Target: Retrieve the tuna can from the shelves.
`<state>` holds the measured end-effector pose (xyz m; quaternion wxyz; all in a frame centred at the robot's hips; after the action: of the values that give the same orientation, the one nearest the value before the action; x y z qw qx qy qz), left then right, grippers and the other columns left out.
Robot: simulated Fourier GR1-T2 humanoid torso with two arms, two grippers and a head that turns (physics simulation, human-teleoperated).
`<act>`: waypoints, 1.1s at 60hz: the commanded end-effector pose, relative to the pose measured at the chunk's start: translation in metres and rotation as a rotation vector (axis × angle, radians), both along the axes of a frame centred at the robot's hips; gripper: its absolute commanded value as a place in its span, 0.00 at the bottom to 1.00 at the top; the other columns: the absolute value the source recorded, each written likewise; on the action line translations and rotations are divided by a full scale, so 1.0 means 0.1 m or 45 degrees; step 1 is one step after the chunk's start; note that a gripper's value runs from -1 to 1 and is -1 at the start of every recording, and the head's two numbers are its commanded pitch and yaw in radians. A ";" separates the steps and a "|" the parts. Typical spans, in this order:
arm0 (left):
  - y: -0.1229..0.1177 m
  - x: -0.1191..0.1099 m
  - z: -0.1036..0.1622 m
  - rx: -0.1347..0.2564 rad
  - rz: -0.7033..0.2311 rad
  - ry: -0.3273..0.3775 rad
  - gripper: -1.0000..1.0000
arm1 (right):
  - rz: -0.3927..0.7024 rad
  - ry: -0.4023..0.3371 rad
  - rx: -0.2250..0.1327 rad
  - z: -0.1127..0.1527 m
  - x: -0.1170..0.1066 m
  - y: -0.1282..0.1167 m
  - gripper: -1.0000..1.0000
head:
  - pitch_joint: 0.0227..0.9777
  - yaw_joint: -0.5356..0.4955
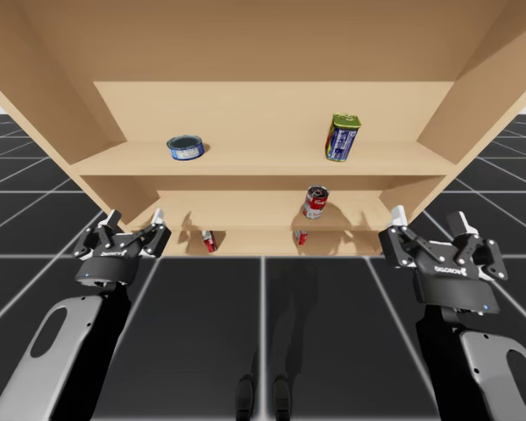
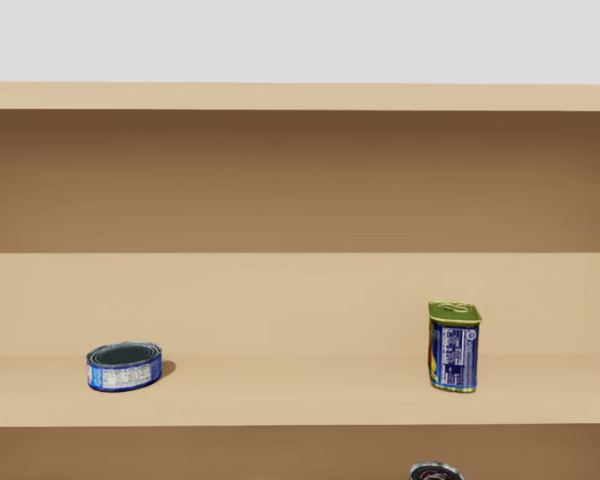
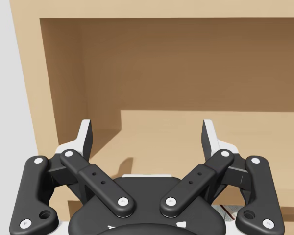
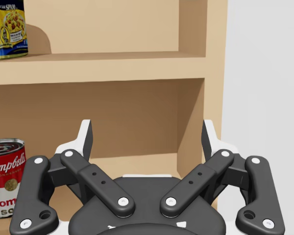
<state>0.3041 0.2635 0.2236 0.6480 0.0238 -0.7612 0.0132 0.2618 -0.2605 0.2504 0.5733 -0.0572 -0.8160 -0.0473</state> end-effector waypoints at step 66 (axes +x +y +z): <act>-0.15 -0.38 0.74 0.045 -0.099 0.064 0.00 | 0.138 0.056 -0.034 -0.03 -0.01 0.00 0.00 | 0.29 0.78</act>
<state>0.2822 0.2611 0.2621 0.6698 0.0267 -0.7421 -0.0010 0.2607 -0.2594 0.2475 0.5909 -0.0237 -0.8064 -0.0004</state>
